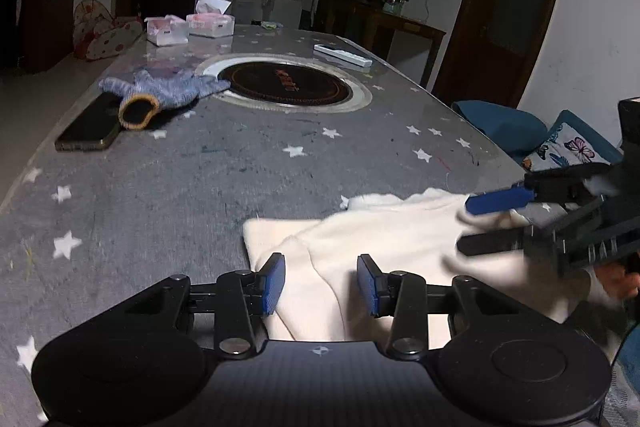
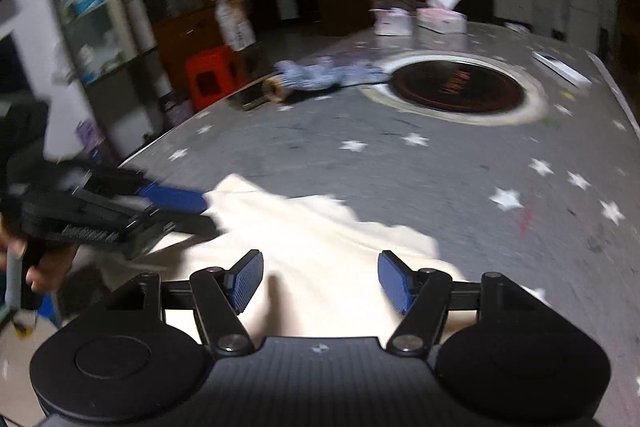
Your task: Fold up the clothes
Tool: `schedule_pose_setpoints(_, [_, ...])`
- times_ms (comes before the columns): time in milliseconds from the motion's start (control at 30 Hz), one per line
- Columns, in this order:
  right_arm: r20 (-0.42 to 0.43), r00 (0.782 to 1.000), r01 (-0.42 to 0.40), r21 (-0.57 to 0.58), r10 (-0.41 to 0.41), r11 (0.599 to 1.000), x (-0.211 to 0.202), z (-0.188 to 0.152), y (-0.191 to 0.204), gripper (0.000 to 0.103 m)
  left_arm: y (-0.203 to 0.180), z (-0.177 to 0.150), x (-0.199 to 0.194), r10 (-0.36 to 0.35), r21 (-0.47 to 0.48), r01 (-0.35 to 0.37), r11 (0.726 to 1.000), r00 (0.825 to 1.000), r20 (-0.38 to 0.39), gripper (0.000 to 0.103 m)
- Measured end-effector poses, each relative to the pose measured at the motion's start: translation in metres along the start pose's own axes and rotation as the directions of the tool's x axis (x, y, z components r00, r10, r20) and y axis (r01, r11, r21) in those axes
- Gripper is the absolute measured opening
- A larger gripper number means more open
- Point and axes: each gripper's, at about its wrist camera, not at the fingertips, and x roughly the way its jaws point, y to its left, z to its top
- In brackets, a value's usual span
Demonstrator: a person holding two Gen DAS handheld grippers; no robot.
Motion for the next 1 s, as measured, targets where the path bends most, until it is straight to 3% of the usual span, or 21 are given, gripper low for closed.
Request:
schedule_pose_setpoints(200, [-0.038, 0.999, -0.015, -0.15, 0.01, 0.988, 0.01, -0.007, 0.042, 0.065, 0.001, 0.007, 0.017, 0.031, 0.039, -0.03, 0.999, 0.999, -0.035, 0.042])
schedule_pose_setpoints(433, [-0.049, 0.999, 0.004, -0.307, -0.02, 0.952, -0.005, -0.034, 0.075, 0.065, 0.004, 0.003, 0.023, 0.075, 0.073, -0.072, 0.995, 0.997, -0.037, 0.044])
schedule_pose_setpoints(667, [-0.001, 0.998, 0.052, -0.328, -0.055, 0.943, -0.024, -0.041, 0.079, 0.065, 0.009, 0.005, 0.019, 0.077, 0.015, -0.076, 0.997, 0.996, -0.039, 0.044])
schedule_pose_setpoints(800, [0.011, 1.0, 0.02, -0.31, -0.017, 0.951, -0.031, -0.038, 0.082, 0.065, 0.008, 0.003, -0.006, 0.055, -0.037, -0.055, 0.998, 0.998, 0.016, 0.044])
schedule_pose_setpoints(1000, [-0.02, 1.0, -0.01, -0.263, 0.005, 0.965, -0.032, -0.04, 0.077, 0.065, -0.006, -0.012, -0.022, 0.039, -0.002, -0.039, 0.999, 0.999, 0.011, 0.044])
